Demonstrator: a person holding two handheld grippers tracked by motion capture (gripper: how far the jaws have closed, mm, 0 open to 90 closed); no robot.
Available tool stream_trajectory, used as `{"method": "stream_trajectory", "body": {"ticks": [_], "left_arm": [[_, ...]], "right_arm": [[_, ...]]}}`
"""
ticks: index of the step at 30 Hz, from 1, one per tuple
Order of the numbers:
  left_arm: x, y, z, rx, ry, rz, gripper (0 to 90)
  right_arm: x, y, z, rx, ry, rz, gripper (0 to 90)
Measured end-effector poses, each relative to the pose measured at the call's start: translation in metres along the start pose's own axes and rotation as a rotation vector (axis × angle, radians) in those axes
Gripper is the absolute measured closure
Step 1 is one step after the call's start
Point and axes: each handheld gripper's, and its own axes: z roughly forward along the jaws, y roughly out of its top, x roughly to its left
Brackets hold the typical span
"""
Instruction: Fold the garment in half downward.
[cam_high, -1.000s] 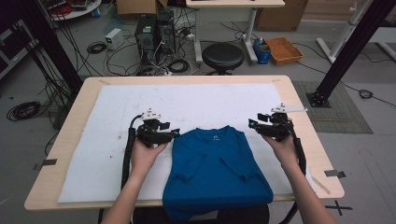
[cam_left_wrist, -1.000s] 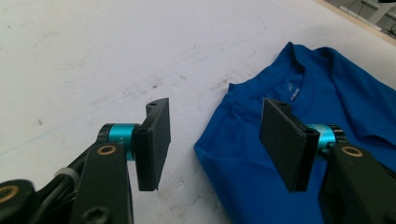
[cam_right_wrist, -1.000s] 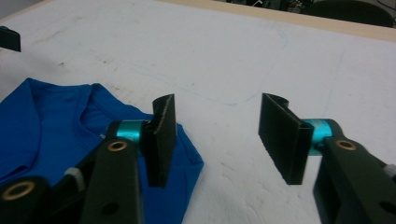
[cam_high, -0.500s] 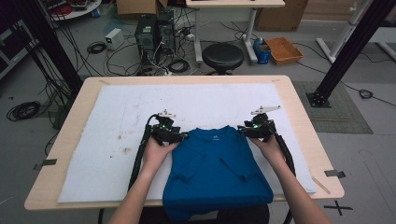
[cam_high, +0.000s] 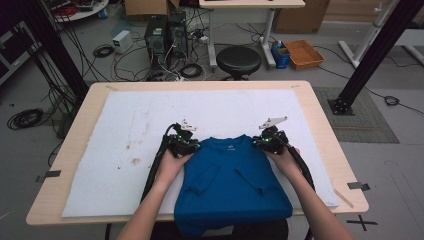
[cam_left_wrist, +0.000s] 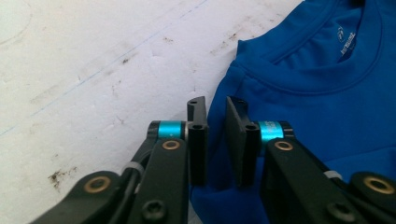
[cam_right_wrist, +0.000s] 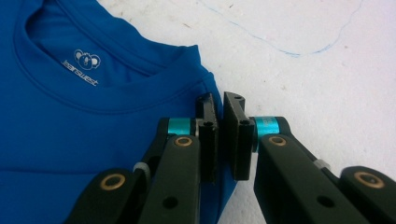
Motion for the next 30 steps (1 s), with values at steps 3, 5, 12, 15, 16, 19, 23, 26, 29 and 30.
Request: {"method": "stream_trajectory", "body": {"ticks": [3,5,12,15,16,19,23,26,29,30], "left_arm": [[0.002,0.001,0.001,-0.014,0.008,-0.035,64.2],[0.005,0.000,0.003,-0.015,-0.011,-0.061,57.2],[0.001,0.001,0.002,-0.006,-0.017,-0.018,74.5],[-0.005,0.004,0.004,0.007,-0.019,0.039,84.7],[-0.006,0.005,0.004,0.014,-0.018,0.045,86.5],[-0.005,0.009,0.006,0.018,-0.013,0.051,87.4],[0.002,0.017,0.008,0.008,-0.020,0.039,87.9],[0.009,0.024,0.007,-0.008,-0.018,0.031,87.9],[0.016,0.032,0.007,-0.023,-0.003,0.038,87.9],[0.020,0.036,0.006,-0.031,-0.005,0.039,87.9]], "right_arm": [[-0.006,0.001,-0.004,-0.037,0.011,0.045,74.6],[-0.010,0.001,-0.006,-0.066,0.022,0.074,67.9],[-0.010,-0.001,0.005,-0.020,0.036,0.059,71.5],[-0.004,0.001,0.006,-0.022,0.048,-0.001,88.0],[-0.003,0.002,0.006,-0.024,0.047,-0.005,88.4],[-0.005,0.002,0.005,-0.037,0.042,0.005,88.7],[-0.012,0.006,0.003,-0.063,0.041,0.039,88.9],[-0.016,0.014,0.001,-0.085,0.040,0.050,89.0],[-0.019,0.022,0.002,-0.106,0.027,0.048,89.0],[-0.021,0.024,0.003,-0.107,0.029,0.053,89.0]]}}
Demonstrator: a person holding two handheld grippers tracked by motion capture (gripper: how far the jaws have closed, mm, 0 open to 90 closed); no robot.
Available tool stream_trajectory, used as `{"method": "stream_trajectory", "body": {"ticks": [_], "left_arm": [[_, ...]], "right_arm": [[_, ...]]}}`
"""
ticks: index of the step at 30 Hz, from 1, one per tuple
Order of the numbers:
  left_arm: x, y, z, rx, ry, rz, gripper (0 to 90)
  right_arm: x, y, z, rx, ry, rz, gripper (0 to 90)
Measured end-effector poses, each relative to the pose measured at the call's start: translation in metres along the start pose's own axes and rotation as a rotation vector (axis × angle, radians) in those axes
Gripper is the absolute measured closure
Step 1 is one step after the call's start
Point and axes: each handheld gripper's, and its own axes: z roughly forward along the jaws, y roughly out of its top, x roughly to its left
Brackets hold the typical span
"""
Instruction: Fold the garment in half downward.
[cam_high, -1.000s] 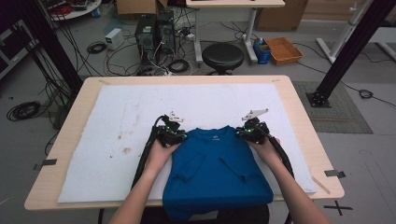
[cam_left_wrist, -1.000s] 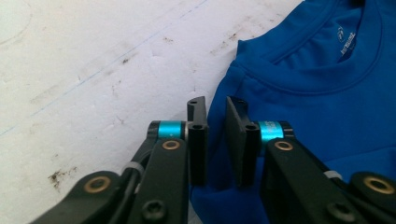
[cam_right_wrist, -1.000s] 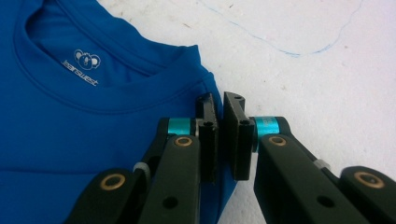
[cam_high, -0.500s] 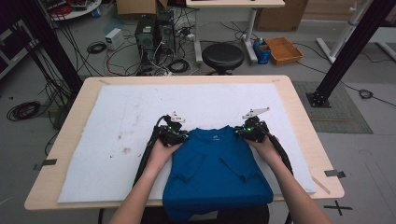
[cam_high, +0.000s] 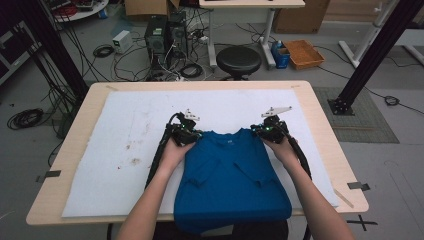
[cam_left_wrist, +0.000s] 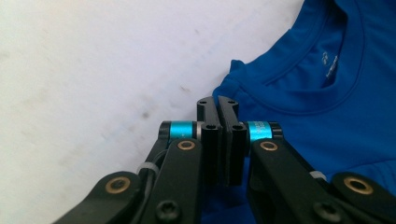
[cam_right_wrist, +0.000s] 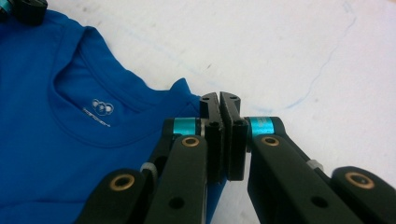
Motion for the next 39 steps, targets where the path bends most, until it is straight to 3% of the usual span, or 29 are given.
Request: {"method": "stream_trajectory", "body": {"ticks": [8,12,16,21,22,23,24,26,32,37,39], "left_arm": [[0.026,0.026,0.005,-0.049,0.023,0.012,87.8],[0.027,0.032,-0.002,-0.092,0.015,0.026,87.8],[0.025,0.031,-0.010,-0.106,0.001,0.041,87.8],[0.012,0.027,-0.030,-0.143,-0.014,0.087,87.8],[0.004,0.023,-0.038,-0.150,-0.024,0.106,87.8],[0.004,0.023,-0.038,-0.150,-0.024,0.106,87.8],[-0.006,0.018,-0.048,-0.170,-0.026,0.134,87.8],[-0.014,0.011,-0.057,-0.190,-0.042,0.144,87.8],[-0.041,-0.010,-0.079,-0.192,-0.068,0.212,87.8],[-0.058,-0.029,-0.092,-0.201,-0.083,0.236,87.8],[-0.068,-0.044,-0.098,-0.211,-0.096,0.226,87.8]], "right_arm": [[-0.023,0.018,0.003,-0.059,-0.041,0.054,89.0],[-0.030,0.027,-0.003,-0.101,-0.033,0.078,89.1],[-0.026,0.028,-0.015,-0.124,-0.027,0.051,89.1],[-0.015,0.024,-0.032,-0.133,-0.013,0.018,89.1],[-0.007,0.021,-0.043,-0.172,-0.011,-0.007,89.1],[-0.003,0.020,-0.048,-0.183,-0.005,-0.020,89.1],[0.002,0.017,-0.053,-0.183,0.000,-0.027,89.2],[0.011,0.010,-0.062,-0.193,0.004,-0.058,89.2],[0.036,-0.017,-0.087,-0.215,0.019,-0.089,89.2],[0.057,-0.039,-0.105,-0.217,0.009,-0.117,89.2],[0.063,-0.046,-0.112,-0.218,0.008,-0.116,89.2]]}}
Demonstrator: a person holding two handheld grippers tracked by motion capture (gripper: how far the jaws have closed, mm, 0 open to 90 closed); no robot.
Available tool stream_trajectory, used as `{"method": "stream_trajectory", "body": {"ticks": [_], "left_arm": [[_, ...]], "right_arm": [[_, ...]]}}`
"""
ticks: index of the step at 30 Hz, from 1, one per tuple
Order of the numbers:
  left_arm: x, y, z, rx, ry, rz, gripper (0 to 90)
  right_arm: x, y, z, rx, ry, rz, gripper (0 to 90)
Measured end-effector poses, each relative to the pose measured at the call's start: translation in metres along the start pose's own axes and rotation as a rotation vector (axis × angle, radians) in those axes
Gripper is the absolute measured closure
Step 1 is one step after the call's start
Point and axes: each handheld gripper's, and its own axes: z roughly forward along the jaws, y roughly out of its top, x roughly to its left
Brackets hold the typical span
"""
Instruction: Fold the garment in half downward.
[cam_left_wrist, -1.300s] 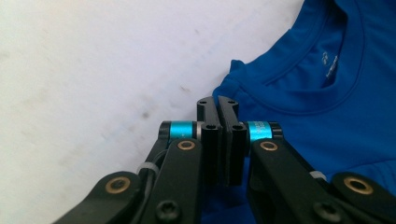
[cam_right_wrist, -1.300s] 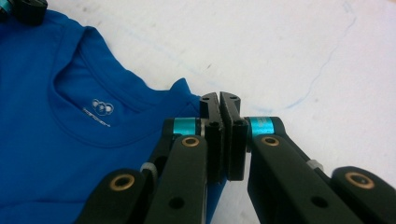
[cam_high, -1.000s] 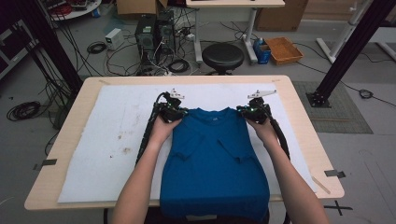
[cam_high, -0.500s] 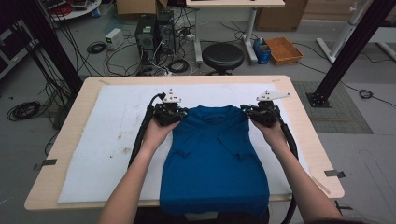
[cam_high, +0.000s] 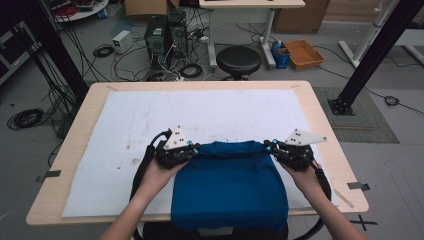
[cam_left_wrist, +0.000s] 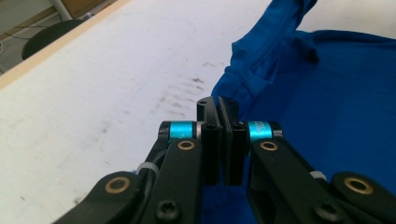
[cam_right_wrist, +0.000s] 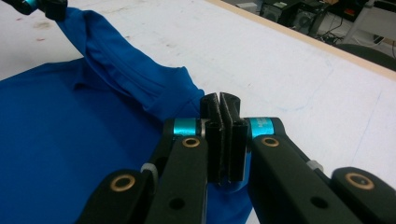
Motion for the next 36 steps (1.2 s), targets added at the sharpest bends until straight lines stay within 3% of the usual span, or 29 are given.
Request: {"method": "stream_trajectory", "body": {"ticks": [7,14,18,26,33,36], "left_arm": [[-0.025,-0.016,-0.008,0.006,-0.004,-0.004,87.8],[-0.039,-0.032,-0.010,0.040,-0.021,0.003,87.6],[-0.049,-0.045,-0.007,0.075,-0.050,0.007,87.2],[-0.065,-0.053,-0.006,0.129,-0.082,0.055,86.3],[-0.074,-0.060,-0.011,0.164,-0.100,0.071,77.9],[-0.073,-0.061,-0.017,0.148,-0.090,0.032,70.6]], "right_arm": [[0.023,-0.020,-0.018,0.024,0.002,0.016,89.2],[0.033,-0.036,-0.023,0.050,0.012,0.013,90.0],[0.038,-0.047,-0.024,0.086,0.022,0.012,90.0],[0.049,-0.062,-0.030,0.153,0.045,0.008,90.0],[0.058,-0.068,-0.038,0.195,0.058,-0.021,89.1],[0.056,-0.067,-0.042,0.179,0.047,-0.017,83.8]]}}
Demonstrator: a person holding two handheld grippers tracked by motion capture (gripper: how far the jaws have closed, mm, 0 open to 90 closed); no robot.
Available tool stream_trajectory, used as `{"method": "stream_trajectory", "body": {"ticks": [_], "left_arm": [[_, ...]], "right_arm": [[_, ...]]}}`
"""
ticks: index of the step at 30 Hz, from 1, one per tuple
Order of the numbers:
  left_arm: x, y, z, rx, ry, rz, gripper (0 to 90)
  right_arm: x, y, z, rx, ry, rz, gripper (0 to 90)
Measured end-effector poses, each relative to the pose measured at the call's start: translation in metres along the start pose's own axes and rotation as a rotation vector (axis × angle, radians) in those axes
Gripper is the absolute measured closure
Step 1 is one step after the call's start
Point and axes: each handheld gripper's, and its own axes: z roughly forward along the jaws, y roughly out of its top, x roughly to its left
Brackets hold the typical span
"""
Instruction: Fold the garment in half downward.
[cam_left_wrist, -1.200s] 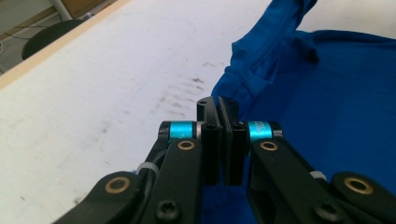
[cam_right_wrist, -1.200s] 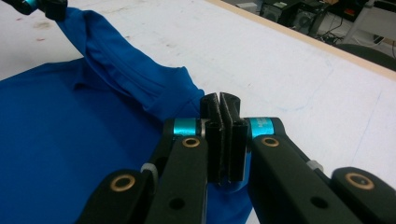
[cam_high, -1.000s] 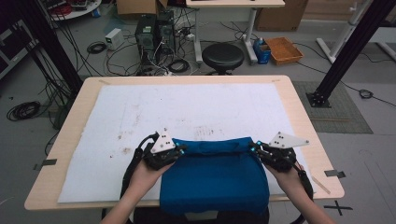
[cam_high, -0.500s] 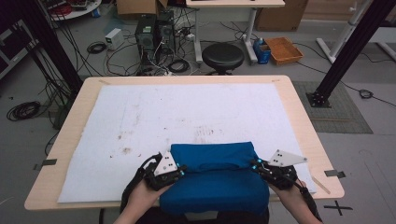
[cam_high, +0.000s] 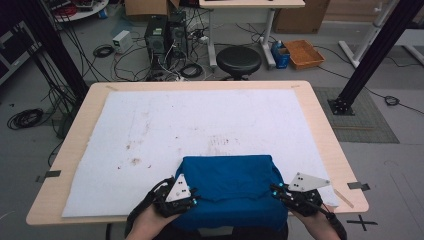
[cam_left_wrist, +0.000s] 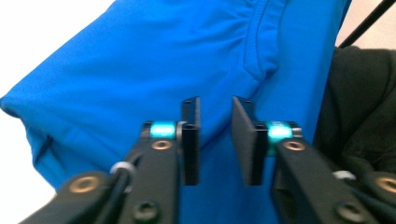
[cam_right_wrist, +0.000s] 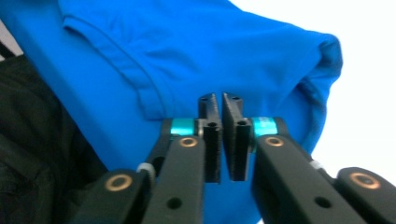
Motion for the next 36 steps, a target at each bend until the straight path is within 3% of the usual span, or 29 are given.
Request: {"method": "stream_trajectory", "body": {"ticks": [4,7,12,15,17,20,23,27,30,36], "left_arm": [[0.020,0.007,-0.004,-0.058,0.044,-0.106,61.2],[0.041,0.015,-0.001,-0.107,0.096,-0.195,58.4],[0.083,0.023,0.013,-0.112,0.158,-0.364,54.3],[0.102,0.023,0.024,-0.065,0.164,-0.442,52.3],[0.108,0.020,0.032,-0.015,0.168,-0.466,50.7],[0.110,0.017,0.041,0.048,0.157,-0.474,50.9],[0.107,0.016,0.042,0.050,0.165,-0.461,56.0],[0.104,0.015,0.042,0.047,0.151,-0.449,67.8],[0.100,0.017,0.041,0.050,0.149,-0.410,80.9],[0.107,0.020,0.040,0.040,0.152,-0.395,84.5]], "right_arm": [[-0.017,0.010,-0.003,-0.052,-0.049,0.062,74.7],[-0.040,0.022,0.003,-0.088,-0.080,0.159,66.3],[-0.075,0.042,0.028,-0.082,-0.094,0.310,54.8],[-0.087,0.047,0.049,-0.040,-0.059,0.375,50.1],[-0.089,0.047,0.061,0.007,-0.054,0.385,50.8],[-0.092,0.040,0.072,0.082,-0.051,0.389,58.5],[-0.093,0.033,0.074,0.113,-0.040,0.367,66.9],[-0.092,0.032,0.073,0.108,-0.016,0.356,74.6],[-0.092,0.032,0.072,0.097,0.000,0.337,84.4],[-0.094,0.037,0.067,0.033,-0.004,0.296,86.5]]}}
